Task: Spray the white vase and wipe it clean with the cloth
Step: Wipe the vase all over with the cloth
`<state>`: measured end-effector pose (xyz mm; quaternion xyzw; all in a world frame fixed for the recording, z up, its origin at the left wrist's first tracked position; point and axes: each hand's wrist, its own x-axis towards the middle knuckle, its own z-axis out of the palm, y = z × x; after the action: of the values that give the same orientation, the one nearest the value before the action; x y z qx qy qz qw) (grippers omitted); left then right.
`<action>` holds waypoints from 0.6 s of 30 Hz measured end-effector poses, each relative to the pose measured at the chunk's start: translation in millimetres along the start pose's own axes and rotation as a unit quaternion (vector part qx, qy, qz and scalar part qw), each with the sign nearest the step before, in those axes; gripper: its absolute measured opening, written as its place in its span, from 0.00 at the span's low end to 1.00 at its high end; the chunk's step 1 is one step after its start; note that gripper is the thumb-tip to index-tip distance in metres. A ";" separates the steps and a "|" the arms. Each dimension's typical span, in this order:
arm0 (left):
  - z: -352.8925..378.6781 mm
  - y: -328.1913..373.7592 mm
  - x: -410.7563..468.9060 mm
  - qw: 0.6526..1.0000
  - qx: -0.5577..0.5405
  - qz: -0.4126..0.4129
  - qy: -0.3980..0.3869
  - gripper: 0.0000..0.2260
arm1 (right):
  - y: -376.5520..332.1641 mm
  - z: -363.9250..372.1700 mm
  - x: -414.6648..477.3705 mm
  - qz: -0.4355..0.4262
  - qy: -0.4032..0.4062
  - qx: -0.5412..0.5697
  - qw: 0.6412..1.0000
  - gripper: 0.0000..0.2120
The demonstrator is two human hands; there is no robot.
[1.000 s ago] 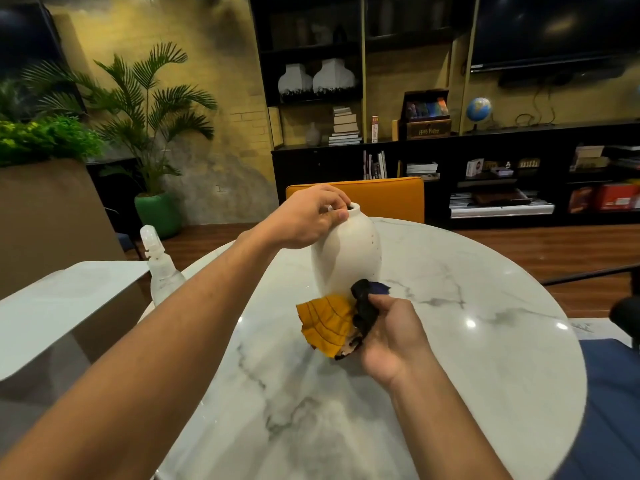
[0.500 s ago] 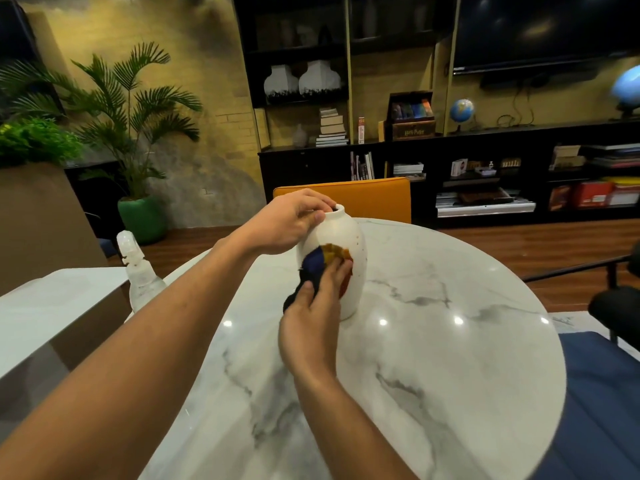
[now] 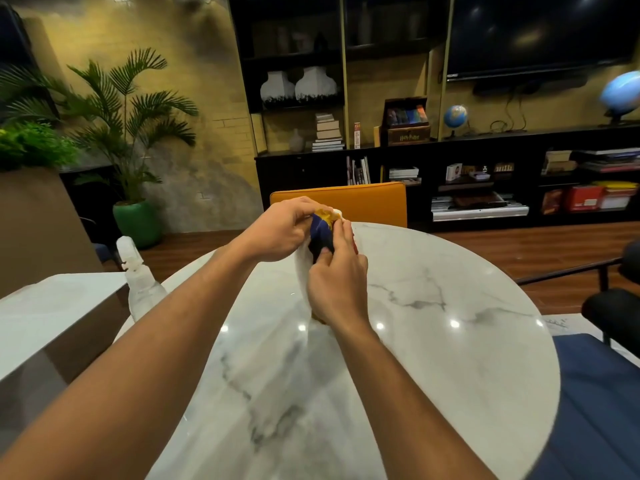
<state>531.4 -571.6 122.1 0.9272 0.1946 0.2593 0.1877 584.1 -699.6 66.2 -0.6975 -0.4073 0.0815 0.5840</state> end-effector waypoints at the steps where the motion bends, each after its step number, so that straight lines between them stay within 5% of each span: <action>1: -0.4 1.1 -0.2 1.000 -0.002 0.002 0.000 0.16 | 4.7 -1.4 -2.3 -0.004 -0.001 -0.008 1.000 0.28; 11: 1.7 0.9 1.7 1.000 -0.007 -0.011 0.001 0.14 | 56.0 0.3 -19.4 0.073 0.010 0.028 0.997 0.28; 18: 1.8 2.4 -0.5 1.000 -0.011 -0.005 0.004 0.13 | 49.7 8.8 -21.8 -0.042 0.147 0.063 0.986 0.24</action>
<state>532.6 -574.4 121.5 0.9228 0.1973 0.2645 0.1988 588.2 -706.7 11.8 -0.6462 -0.3401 -0.0209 0.6828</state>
